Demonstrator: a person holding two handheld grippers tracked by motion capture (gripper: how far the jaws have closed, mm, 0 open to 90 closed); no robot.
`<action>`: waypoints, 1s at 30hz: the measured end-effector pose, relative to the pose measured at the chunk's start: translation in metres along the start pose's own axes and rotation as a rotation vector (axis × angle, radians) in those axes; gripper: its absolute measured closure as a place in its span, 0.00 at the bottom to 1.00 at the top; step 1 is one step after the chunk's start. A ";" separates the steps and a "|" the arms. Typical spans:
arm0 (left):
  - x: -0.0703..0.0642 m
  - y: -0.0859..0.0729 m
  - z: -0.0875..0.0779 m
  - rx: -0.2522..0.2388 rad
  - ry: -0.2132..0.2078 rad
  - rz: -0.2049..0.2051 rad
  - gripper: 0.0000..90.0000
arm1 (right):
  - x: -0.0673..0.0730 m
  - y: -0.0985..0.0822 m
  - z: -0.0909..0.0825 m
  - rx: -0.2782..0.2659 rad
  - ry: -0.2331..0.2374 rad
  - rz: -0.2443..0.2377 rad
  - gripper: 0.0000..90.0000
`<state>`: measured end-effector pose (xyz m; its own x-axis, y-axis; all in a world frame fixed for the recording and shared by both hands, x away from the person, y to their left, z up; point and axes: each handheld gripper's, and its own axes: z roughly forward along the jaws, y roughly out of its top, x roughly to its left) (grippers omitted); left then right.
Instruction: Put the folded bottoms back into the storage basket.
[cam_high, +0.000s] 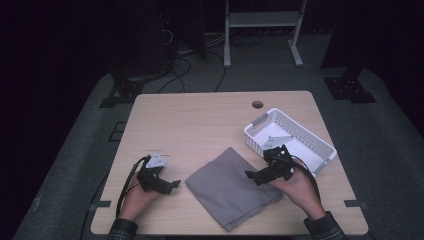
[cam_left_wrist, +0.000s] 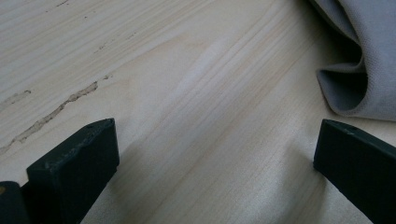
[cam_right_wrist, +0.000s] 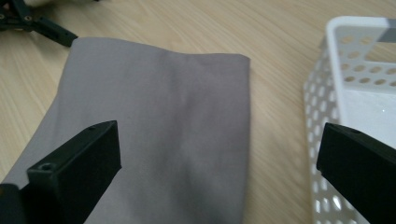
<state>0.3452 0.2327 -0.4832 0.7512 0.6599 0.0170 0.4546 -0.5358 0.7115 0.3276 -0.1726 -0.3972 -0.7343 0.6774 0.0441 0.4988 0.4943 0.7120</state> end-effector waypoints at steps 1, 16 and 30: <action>0.000 0.000 0.000 0.000 0.000 0.001 0.00 | 0.002 0.000 0.001 0.003 0.003 -0.002 0.00; 0.000 0.000 0.000 -0.003 0.000 -0.002 0.00 | 0.030 -0.003 0.032 0.043 0.091 -0.064 0.00; 0.000 0.000 0.000 -0.003 0.000 -0.001 0.00 | 0.044 -0.011 0.065 0.091 0.135 -0.109 0.00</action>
<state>0.3453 0.2325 -0.4833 0.7504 0.6607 0.0163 0.4542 -0.5335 0.7135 0.3201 -0.1130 -0.4485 -0.8383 0.5409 0.0686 0.4481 0.6118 0.6518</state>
